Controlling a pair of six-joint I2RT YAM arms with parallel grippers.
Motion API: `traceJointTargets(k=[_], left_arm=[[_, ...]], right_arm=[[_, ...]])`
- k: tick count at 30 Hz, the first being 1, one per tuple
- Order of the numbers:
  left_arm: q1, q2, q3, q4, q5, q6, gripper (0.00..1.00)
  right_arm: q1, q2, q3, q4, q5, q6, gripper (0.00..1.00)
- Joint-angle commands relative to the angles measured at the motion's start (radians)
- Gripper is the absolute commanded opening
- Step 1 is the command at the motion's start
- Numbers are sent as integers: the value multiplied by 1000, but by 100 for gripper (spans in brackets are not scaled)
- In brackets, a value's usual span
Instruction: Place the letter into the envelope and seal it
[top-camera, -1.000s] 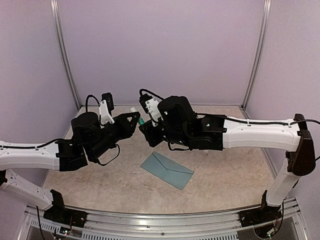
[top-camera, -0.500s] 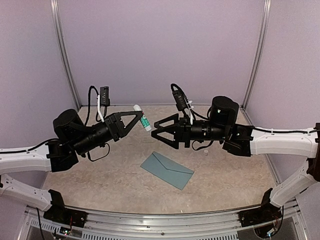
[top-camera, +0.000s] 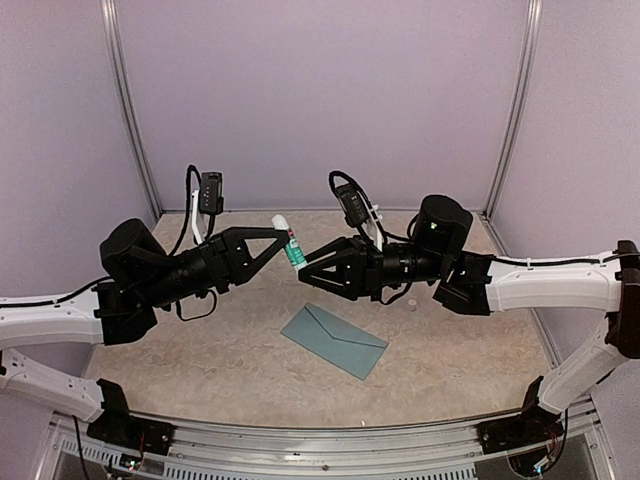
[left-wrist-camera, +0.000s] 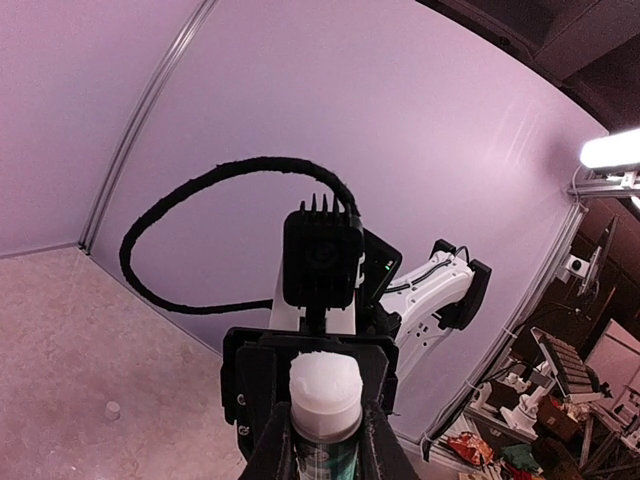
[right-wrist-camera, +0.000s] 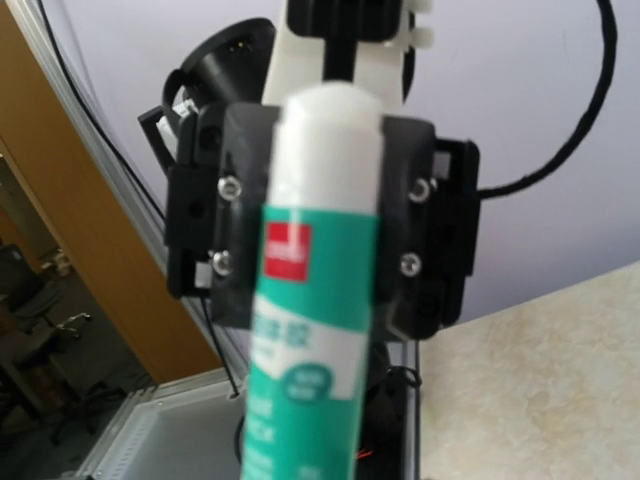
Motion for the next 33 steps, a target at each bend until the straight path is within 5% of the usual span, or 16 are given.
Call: traceJointTargets(k=[1, 8, 17, 23, 33], left_arm=[[-3, 5, 2, 32, 31, 27, 0], [-3, 9, 4, 11, 25, 40, 0], [-32, -1, 8, -59, -94, 105, 0], [-74, -12, 18, -148, -319, 146, 0], [-96, 21, 44, -217, -550, 69, 0]], right_arm=[[1, 9, 31, 41, -28, 17, 32], [1, 5, 30, 50, -26, 24, 27], [2, -7, 59, -101, 83, -24, 3], [11, -31, 122, -325, 366, -136, 0], [148, 131, 432, -696, 1056, -340, 0]])
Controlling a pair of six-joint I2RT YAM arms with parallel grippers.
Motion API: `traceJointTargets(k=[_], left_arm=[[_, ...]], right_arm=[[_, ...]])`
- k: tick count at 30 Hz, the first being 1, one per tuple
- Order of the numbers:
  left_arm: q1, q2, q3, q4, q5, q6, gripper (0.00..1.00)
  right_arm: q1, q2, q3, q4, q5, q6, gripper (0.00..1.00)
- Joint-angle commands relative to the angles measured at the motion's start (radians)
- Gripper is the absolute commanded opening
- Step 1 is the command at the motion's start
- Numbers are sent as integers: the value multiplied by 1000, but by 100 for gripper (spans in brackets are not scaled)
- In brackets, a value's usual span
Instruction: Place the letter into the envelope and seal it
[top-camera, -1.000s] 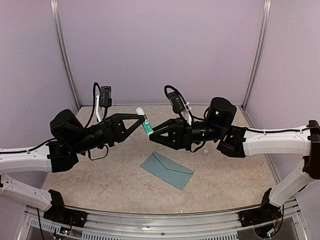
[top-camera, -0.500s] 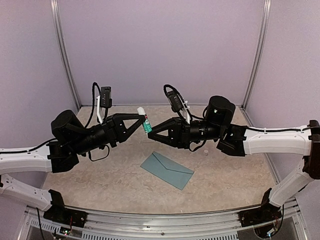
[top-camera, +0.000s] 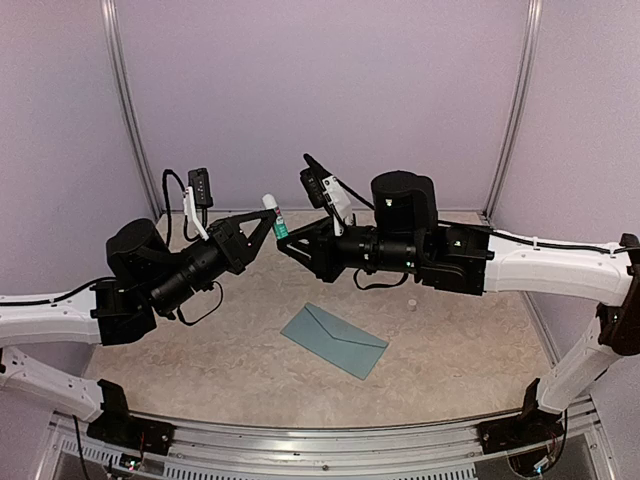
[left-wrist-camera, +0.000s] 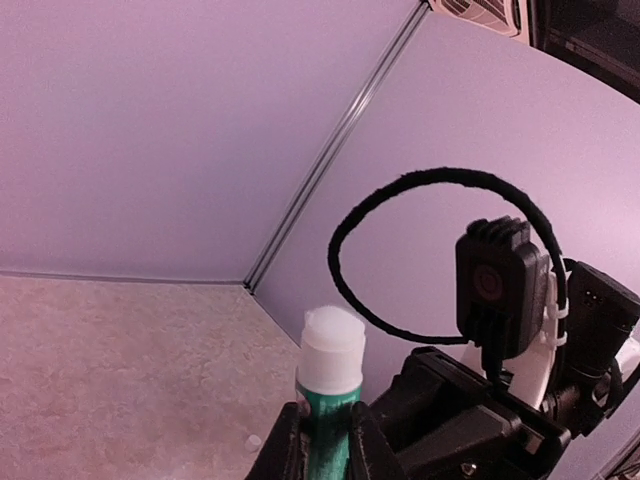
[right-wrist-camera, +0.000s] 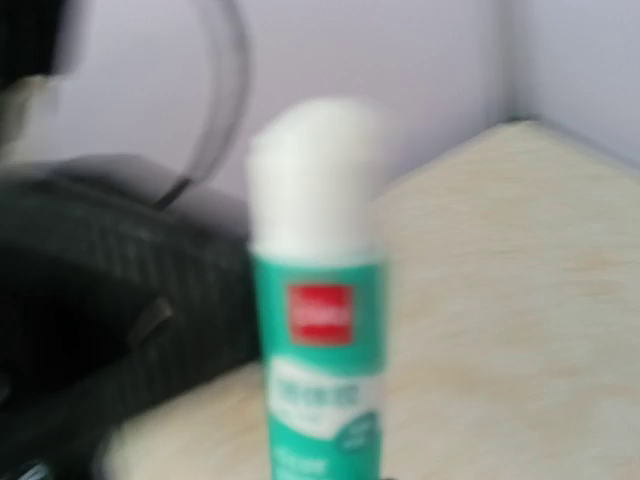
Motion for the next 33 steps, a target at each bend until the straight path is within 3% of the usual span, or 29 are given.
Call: traceJointTargets(k=[1, 6, 10, 12, 17, 21, 24, 29, 33], left_arm=[[-30, 24, 9, -85, -63, -42, 0], [-30, 36, 7, -90, -84, -76, 0], [-28, 33, 6, -96, -69, -79, 0], [-24, 17, 4, -109, -70, -74, 5], [53, -43, -29, -92, 67, -122, 29], [109, -50, -42, -18, 290, -133, 53], [114, -38, -36, 26, 424, -120, 66], [104, -13, -22, 73, 542, -105, 77], [80, 12, 18, 19, 516, -65, 79]], right_arm=[[47, 114, 161, -157, 487, -106, 0], [80, 198, 271, -207, 632, -121, 0], [80, 180, 255, -176, 590, -110, 0], [77, 153, 222, -155, 555, -105, 0], [13, 52, 78, -51, 268, -58, 0], [-62, -20, -74, 121, -146, -8, 0], [-111, -60, -172, 293, -384, 69, 0], [-156, -64, -246, 516, -623, 212, 0], [-162, -39, -243, 570, -701, 252, 0]])
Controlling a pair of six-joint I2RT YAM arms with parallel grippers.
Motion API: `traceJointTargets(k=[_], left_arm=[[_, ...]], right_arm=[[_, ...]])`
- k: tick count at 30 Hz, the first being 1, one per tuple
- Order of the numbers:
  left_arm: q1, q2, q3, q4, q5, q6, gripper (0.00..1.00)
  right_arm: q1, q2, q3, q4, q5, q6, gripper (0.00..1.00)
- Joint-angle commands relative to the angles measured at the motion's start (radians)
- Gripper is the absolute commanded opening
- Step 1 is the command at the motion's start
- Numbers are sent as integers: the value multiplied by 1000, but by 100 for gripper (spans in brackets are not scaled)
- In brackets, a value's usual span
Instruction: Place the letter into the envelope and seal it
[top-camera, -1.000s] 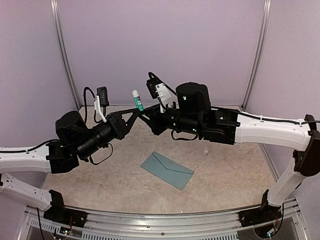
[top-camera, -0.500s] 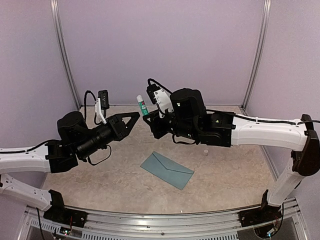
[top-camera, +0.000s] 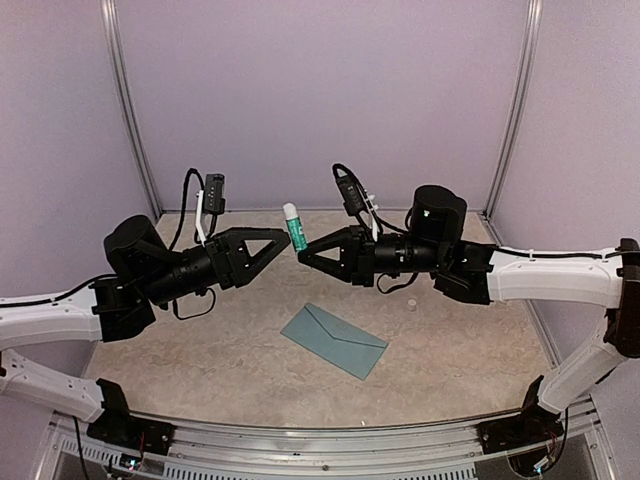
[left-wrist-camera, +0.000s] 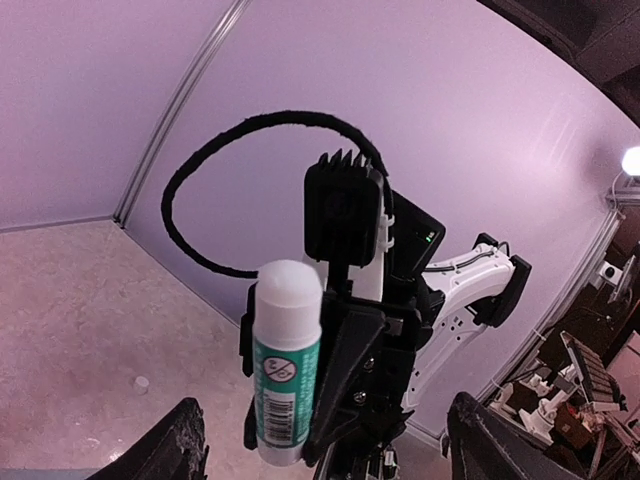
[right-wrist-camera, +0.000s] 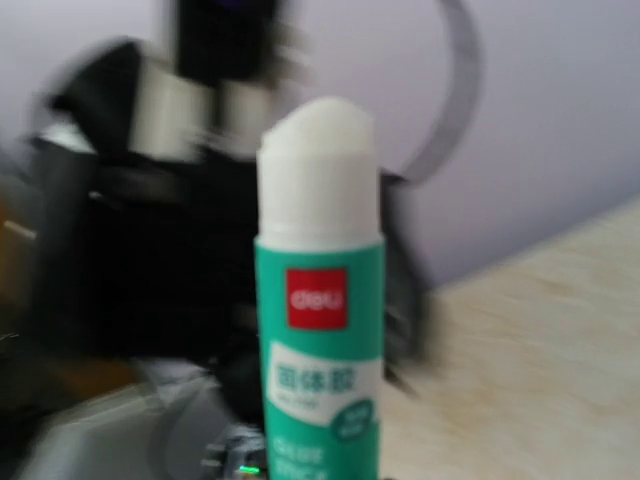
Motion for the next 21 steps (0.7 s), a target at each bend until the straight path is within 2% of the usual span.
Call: traceJointTargets(k=[1, 4, 8, 21], left_arm=[[-22, 30, 46, -18, 39, 48, 79], [-23, 33, 46, -8, 29, 47, 76], [-24, 31, 46, 8, 33, 47, 63], [-36, 49, 50, 46, 56, 47, 36]], right_arm=[[-9, 10, 4, 178, -214, 92, 0], [-10, 22, 11, 172, -225, 94, 0], [-9, 25, 13, 147, -221, 88, 0], [-10, 49, 39, 76, -204, 70, 0]])
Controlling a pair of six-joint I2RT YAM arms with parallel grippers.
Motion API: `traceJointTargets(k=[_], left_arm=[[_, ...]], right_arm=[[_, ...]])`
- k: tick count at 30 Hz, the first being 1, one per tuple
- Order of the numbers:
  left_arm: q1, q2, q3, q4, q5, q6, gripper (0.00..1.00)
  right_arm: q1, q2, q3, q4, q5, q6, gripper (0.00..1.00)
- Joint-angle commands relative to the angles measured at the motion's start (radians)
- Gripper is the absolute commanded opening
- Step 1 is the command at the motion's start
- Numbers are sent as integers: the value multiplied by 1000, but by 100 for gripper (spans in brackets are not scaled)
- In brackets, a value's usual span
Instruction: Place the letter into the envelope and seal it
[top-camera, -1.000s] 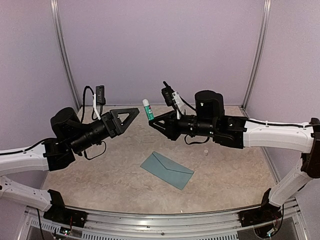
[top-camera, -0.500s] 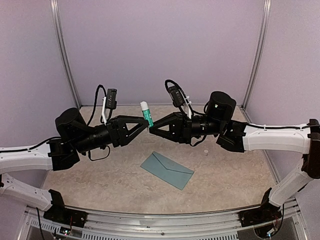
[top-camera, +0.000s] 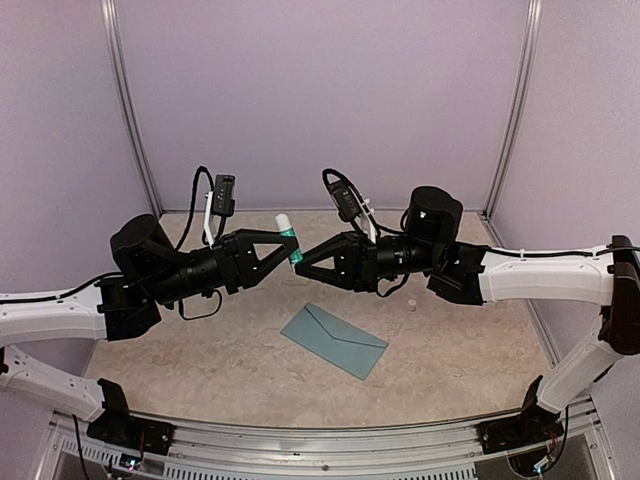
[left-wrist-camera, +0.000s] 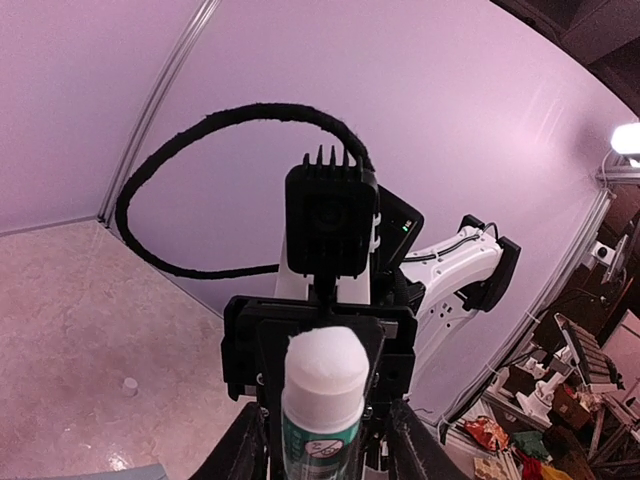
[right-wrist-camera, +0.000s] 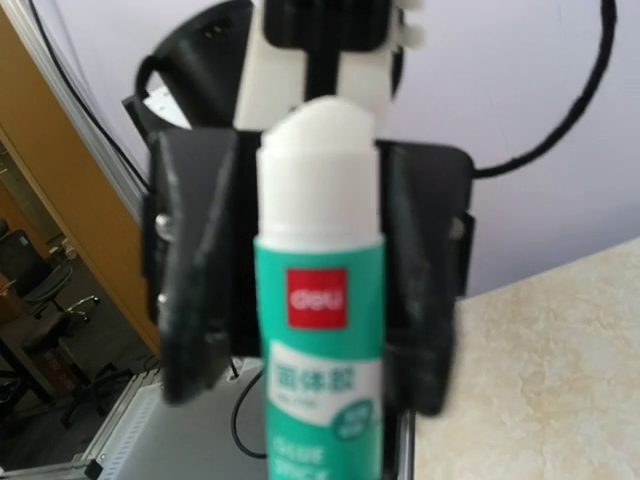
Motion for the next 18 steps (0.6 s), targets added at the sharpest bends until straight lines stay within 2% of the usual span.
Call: traceJointTargets(k=[1, 5, 9, 14, 18], left_arm=[[-9, 9, 25, 39, 20, 11, 34], [-10, 6, 21, 43, 18, 9, 19], [-12, 4, 17, 36, -5, 15, 7], [-32, -3, 16, -3, -119, 45, 0], [-50, -4, 22, -39, -219, 54, 0]], right_arm=[[-6, 9, 32, -31, -7, -5, 0], [-6, 4, 34, -50, 17, -12, 0], [-3, -23, 36, -113, 113, -46, 0], [33, -47, 88, -288, 358, -136, 0], [91, -22, 169, -443, 629, -193, 0]])
